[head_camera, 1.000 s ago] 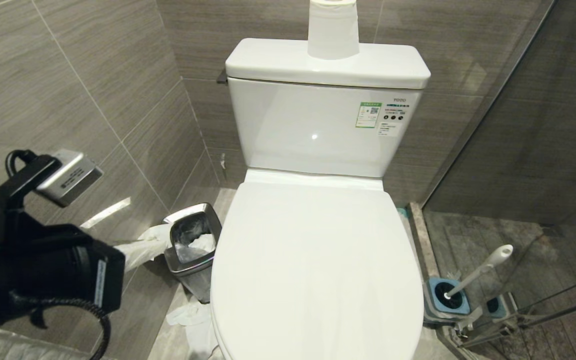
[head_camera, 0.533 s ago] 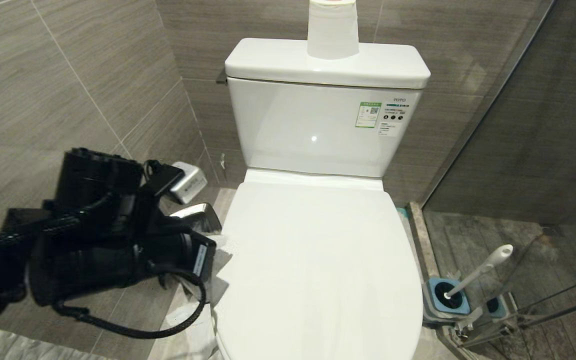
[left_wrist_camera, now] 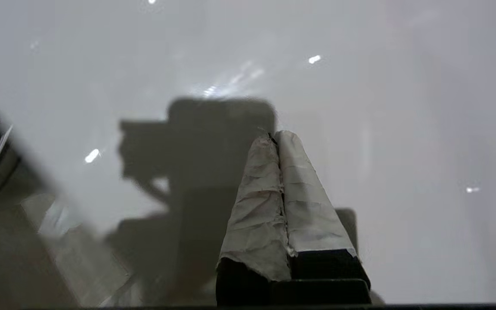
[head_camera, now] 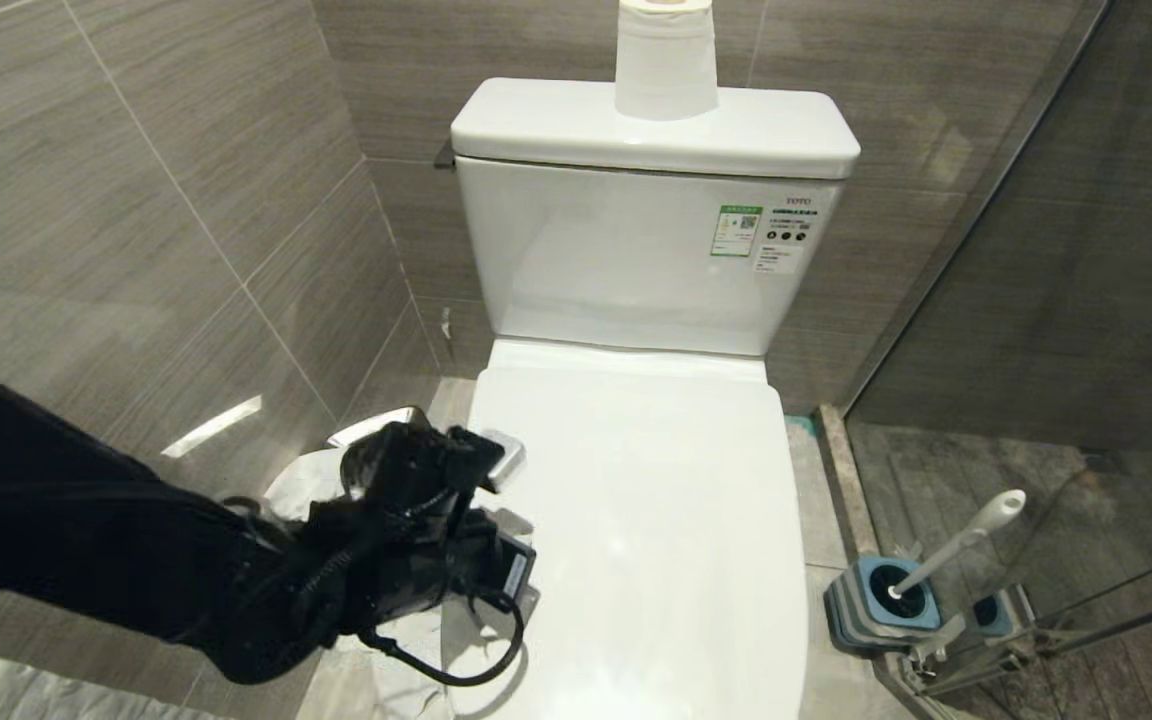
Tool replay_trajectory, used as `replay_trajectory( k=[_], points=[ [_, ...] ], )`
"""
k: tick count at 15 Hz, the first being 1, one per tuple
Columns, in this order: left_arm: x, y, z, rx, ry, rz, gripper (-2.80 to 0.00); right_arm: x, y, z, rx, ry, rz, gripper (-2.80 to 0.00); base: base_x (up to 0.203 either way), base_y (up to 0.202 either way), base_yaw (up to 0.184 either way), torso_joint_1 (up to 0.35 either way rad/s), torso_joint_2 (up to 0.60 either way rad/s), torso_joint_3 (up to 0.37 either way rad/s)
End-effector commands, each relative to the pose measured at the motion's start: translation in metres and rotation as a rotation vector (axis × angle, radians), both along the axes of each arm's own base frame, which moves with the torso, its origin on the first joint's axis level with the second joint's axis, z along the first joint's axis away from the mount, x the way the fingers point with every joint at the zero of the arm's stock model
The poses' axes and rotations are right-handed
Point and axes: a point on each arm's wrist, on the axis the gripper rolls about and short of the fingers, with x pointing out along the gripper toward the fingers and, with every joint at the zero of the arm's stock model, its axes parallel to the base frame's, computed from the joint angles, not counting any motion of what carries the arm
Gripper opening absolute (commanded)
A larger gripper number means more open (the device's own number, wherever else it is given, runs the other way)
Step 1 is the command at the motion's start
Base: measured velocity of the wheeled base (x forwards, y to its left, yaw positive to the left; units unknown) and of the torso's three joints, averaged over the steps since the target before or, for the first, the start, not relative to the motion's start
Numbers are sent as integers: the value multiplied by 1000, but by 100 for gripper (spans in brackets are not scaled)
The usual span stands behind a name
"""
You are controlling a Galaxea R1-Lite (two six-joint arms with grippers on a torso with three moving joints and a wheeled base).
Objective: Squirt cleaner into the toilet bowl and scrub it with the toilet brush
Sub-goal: Close the toilet lid
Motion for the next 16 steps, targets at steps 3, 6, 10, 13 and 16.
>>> replay_trajectory(
  k=[3, 6, 10, 13, 16],
  points=[
    [-6, -23, -56, 54, 56, -48, -280, 0, 0, 0, -1, 2, 0, -280, 0, 0, 0, 0, 0, 0],
    [-5, -24, -46, 33, 28, -46, -280, 0, 0, 0, -1, 2, 0, -280, 0, 0, 0, 0, 0, 0],
    [-9, -15, 3, -51, -79, -36, -280, 0, 0, 0, -1, 2, 0, -280, 0, 0, 0, 0, 0, 0],
    [-22, -4, 54, -134, -167, -35, -280, 0, 0, 0, -1, 2, 0, -280, 0, 0, 0, 0, 0, 0],
    [-24, 6, 121, -220, -215, 11, -280, 0, 0, 0, -1, 2, 0, -280, 0, 0, 0, 0, 0, 0]
  ],
)
